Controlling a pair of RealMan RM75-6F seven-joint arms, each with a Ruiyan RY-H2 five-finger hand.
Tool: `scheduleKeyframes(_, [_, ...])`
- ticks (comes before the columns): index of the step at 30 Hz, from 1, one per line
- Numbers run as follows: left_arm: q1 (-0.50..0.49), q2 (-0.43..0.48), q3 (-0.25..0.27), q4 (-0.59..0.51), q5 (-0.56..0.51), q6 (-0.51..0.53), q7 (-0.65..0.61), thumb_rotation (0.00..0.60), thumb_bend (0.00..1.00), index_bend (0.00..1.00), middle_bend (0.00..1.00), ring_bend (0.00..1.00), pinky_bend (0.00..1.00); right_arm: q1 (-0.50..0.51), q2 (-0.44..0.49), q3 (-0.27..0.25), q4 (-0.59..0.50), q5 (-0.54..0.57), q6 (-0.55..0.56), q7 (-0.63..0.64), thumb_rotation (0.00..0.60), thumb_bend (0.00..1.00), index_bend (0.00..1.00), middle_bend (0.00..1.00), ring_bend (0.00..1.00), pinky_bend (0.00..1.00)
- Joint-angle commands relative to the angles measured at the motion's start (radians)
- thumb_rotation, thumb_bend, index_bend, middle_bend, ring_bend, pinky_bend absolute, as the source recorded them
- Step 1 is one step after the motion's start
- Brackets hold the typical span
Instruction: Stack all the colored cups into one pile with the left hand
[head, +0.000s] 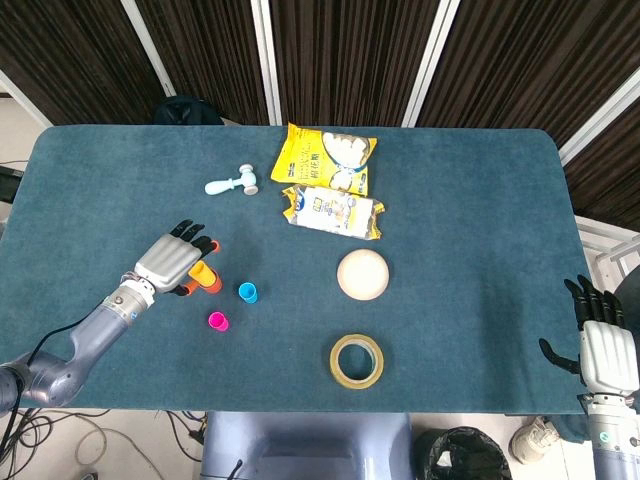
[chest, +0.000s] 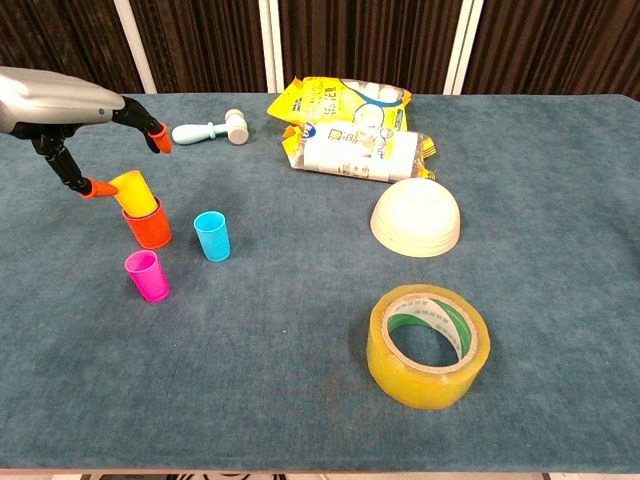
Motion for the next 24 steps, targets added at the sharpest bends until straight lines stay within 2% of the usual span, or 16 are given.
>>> scheduleKeyframes(1, [-0.006,0.009,0.0,-0.019,-0.007,-0.005,0.014,0.6,0.3,0.15,0.18,0.0,0.01,0.0,0.0,0.0,0.0,0.0,-0.001,0.0,0.6,0.31,0.09,0.04,0.1,0.04])
scheduleKeyframes(11, [-0.016,0.036,-0.022,-0.089,-0.009,0.013,0.035,0.6,0.3,0.15,0.18,0.0,0.01,-0.001,0.0,0.001,-0.002,-0.001,0.002,0.002,0.6,0.3,0.09,0.04,0.1,0.04])
scheduleKeyframes(24, [-0.053,-0.011,-0.017,-0.102,-0.058,-0.041,0.069,0.6,0.26,0.15,0.18,0.0,0.01,-0.003,0.003,0.005,-0.006,0.003,0.005,0.006,0.6,0.31,0.09,0.04,0.1,0.04])
